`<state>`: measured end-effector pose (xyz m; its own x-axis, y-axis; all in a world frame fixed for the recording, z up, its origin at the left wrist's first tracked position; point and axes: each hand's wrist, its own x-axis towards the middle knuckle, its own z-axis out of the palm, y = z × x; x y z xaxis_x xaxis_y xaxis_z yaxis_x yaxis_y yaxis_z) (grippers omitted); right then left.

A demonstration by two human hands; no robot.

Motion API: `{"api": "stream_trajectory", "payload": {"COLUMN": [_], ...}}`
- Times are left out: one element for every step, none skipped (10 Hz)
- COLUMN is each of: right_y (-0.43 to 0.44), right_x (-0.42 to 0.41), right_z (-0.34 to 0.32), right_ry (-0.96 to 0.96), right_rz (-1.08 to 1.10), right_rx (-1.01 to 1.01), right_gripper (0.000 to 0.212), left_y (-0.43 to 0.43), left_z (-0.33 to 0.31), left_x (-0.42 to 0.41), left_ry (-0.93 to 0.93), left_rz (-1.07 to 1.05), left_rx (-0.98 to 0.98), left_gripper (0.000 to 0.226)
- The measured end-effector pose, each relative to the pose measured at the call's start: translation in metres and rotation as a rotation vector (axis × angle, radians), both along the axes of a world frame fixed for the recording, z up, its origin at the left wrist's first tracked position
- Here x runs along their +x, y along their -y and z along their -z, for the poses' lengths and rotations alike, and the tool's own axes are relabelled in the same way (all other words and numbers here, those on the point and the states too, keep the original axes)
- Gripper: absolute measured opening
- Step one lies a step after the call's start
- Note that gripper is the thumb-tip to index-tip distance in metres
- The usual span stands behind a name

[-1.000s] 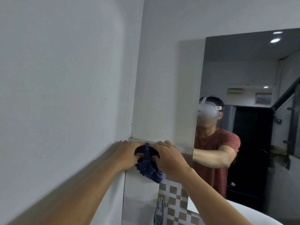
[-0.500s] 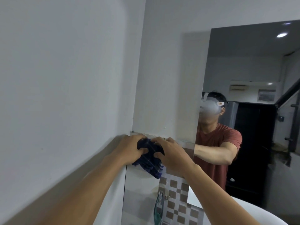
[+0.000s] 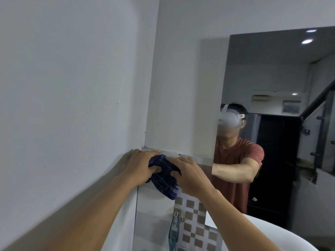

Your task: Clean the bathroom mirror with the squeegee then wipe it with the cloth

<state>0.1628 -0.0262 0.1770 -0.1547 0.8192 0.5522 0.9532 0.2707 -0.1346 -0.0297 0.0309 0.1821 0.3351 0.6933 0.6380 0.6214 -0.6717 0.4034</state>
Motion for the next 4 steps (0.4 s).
{"api": "stream_trajectory", "payload": {"right_y": [0.005, 0.013, 0.026, 0.047], "right_x": [0.0, -0.002, -0.002, 0.002], "right_z": [0.003, -0.002, -0.006, -0.012], "right_ry": [0.001, -0.014, -0.023, -0.014], "right_rz": [0.0, 0.003, 0.023, 0.038], "right_rx": [0.018, 0.032, 0.044, 0.047], "right_gripper": [0.052, 0.05, 0.051, 0.051], "left_y": [0.001, 0.004, 0.008, 0.023], "left_z": [0.002, 0.0, -0.002, -0.003], "left_x": [-0.002, -0.003, -0.007, -0.01], "left_ry": [0.01, 0.025, 0.021, 0.107], "left_rz": [-0.008, 0.007, -0.007, -0.051], "left_rx": [0.061, 0.07, 0.089, 0.165], "left_gripper": [0.04, 0.036, 0.039, 0.039]}}
